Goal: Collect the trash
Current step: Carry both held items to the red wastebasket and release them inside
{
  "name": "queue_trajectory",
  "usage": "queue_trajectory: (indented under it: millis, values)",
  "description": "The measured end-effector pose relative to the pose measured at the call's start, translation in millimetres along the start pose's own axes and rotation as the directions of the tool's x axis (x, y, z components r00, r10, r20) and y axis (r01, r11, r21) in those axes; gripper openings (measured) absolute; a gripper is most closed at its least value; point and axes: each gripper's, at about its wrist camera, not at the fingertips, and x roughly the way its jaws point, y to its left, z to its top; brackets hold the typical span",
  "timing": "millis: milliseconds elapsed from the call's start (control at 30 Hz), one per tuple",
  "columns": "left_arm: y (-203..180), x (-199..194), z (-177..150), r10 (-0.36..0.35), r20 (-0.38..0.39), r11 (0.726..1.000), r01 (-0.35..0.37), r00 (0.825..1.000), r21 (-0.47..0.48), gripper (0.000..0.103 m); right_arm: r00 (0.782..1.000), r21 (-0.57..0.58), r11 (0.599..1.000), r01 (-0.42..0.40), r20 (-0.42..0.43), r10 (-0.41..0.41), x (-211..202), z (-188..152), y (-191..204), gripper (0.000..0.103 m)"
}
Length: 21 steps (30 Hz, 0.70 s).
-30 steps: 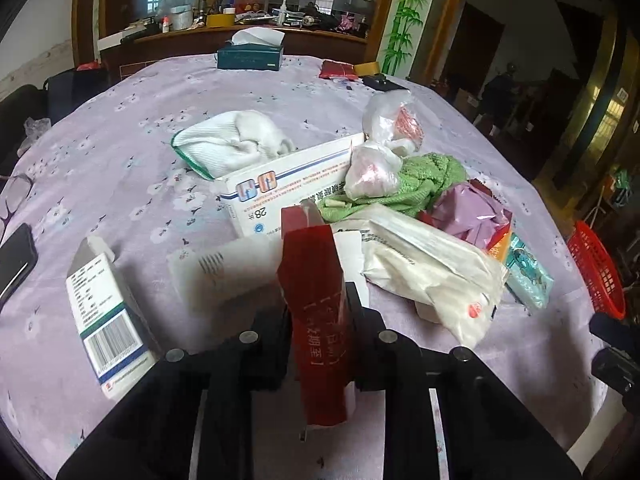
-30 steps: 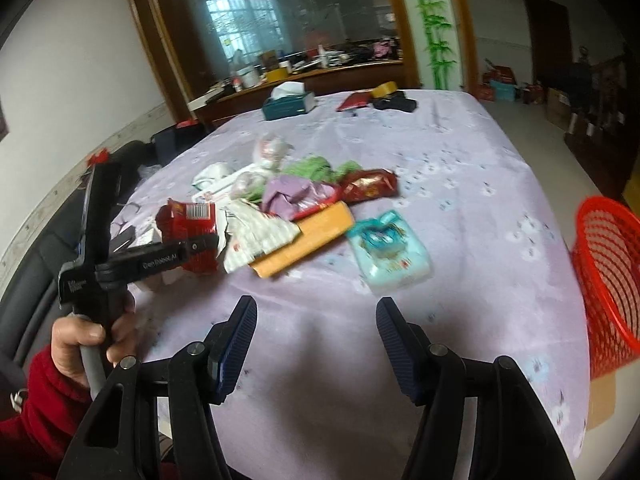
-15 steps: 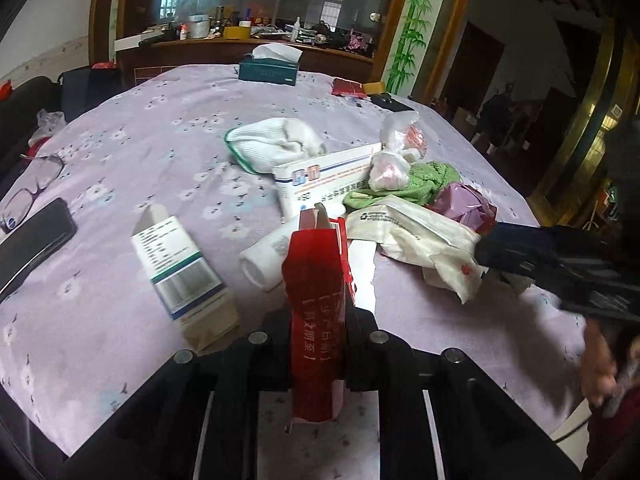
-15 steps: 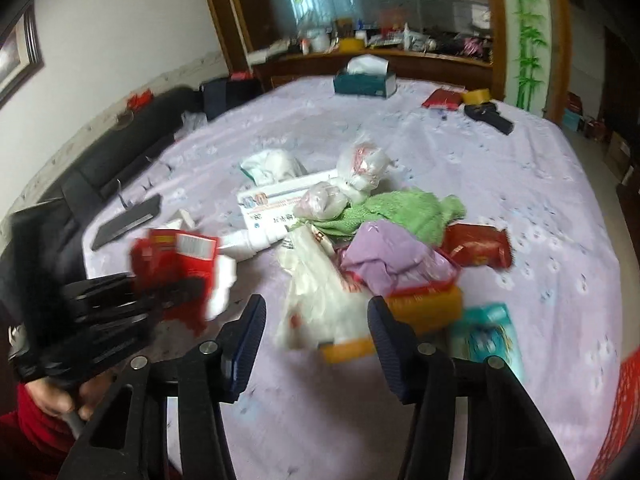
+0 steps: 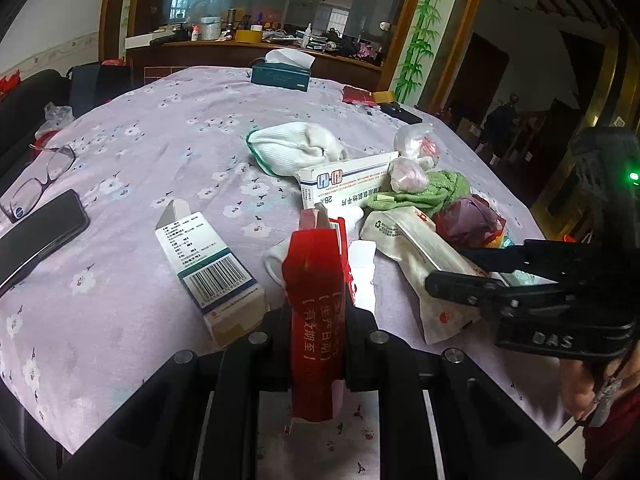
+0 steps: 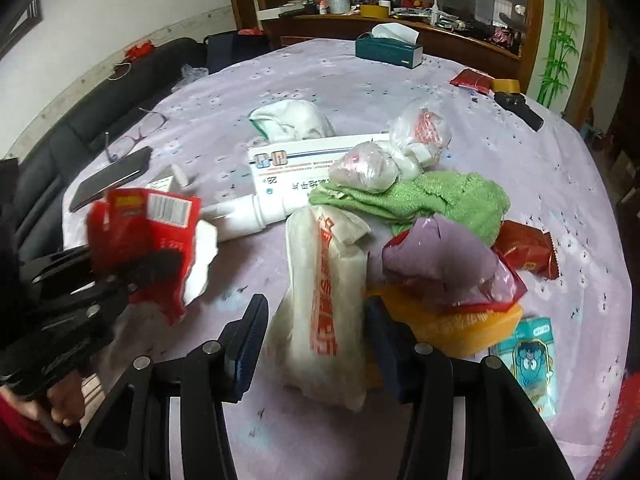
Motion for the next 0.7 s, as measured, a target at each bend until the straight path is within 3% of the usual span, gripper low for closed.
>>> queue_trajectory:
  millis: [33,67,100,200,433,700]
  values:
    - [-0.4,-1.1,-0.5,0.002,0.003,1.0,-0.002,1.0,0.0,0.016,1.0,0.011,1.0,0.003,0.001,-0.003,1.6,0.7,-1.1,0.051]
    - [-0.6,-2.5,-1.2,0.005,0.006,1.0,-0.005,1.0,0.0,0.016,1.0,0.015,1.0,0.012,0.006,-0.012,1.1,0.8,-1.1,0.038]
    - [-0.6,-3.5,-2.0,0.005,0.008,1.0,-0.005,1.0,0.0,0.016,1.0,0.018,1.0,0.013,0.009,-0.013,-0.2,0.7,-0.8,0.036]
    - [-2.2,-6.1,-3.0,0.005,0.012,1.0,-0.005,1.0,0.003,0.016,0.999,0.057,0.998,-0.032,0.019,0.031,-5.2,-5.8,-0.4,0.034]
    - [-18.4,-12.4,-3.9,0.003,0.031,0.999,-0.004,1.0,0.033,0.016,0.992,0.129,0.99,-0.056,0.123,0.04,-42.0,-36.3,-1.2,0.033]
    - [-59.7,-17.1,-1.7,-0.045,0.036,0.993,0.041,0.998,0.108,0.016,0.973,0.237,0.965,-0.109,0.224,0.055,-93.3,-76.9,-30.5,0.033]
